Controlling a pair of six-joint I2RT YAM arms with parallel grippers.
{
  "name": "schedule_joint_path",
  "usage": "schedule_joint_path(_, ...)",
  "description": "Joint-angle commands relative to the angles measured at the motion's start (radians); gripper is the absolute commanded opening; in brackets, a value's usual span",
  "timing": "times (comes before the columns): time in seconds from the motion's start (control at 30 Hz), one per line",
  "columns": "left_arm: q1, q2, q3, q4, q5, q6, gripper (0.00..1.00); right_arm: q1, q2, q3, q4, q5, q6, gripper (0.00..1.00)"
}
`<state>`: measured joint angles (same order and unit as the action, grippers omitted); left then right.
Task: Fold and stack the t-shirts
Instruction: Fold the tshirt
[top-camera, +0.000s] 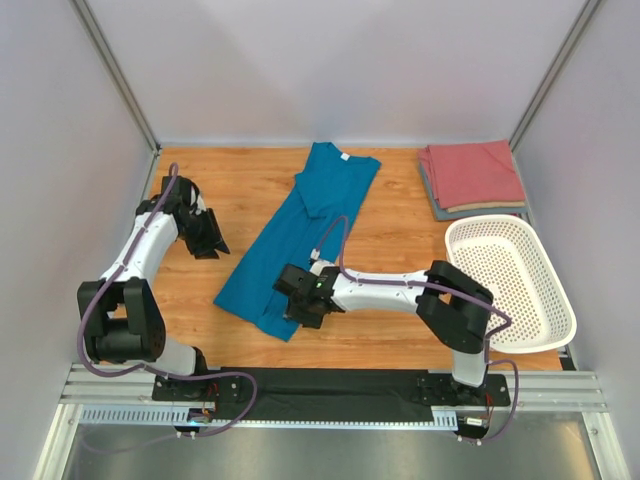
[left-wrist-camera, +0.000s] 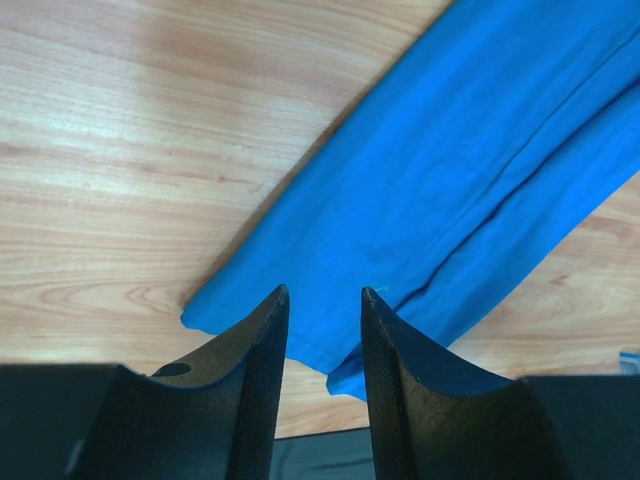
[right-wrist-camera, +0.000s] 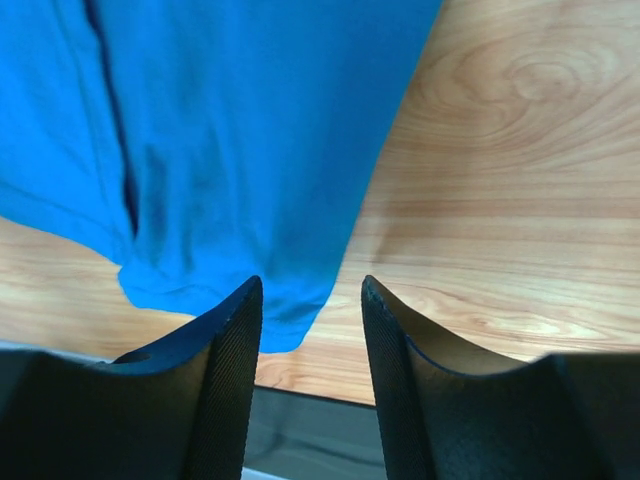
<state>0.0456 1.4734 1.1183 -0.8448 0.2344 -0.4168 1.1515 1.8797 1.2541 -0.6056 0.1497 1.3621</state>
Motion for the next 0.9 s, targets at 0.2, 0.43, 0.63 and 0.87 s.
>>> schedule_joint_path(0.2,0.000,-0.077,-0.031,0.059,0.108,0.012,0.42,0.030,0.070,0.084,-0.148,0.091,-0.006,0.35)
schedule_joint_path(0.43,-0.001,-0.074,-0.034,0.061,0.138,0.006,0.42,0.031,0.027,0.021,-0.117,0.116,-0.030,0.16)
schedule_joint_path(0.63,0.000,-0.074,-0.037,0.056,0.115,0.010,0.42,0.036,0.004,0.016,-0.056,0.119,-0.025,0.14)
schedule_joint_path(0.87,-0.001,-0.004,-0.012,0.041,0.088,0.003,0.42,0.076,-0.013,0.059,-0.080,0.114,0.054,0.19)
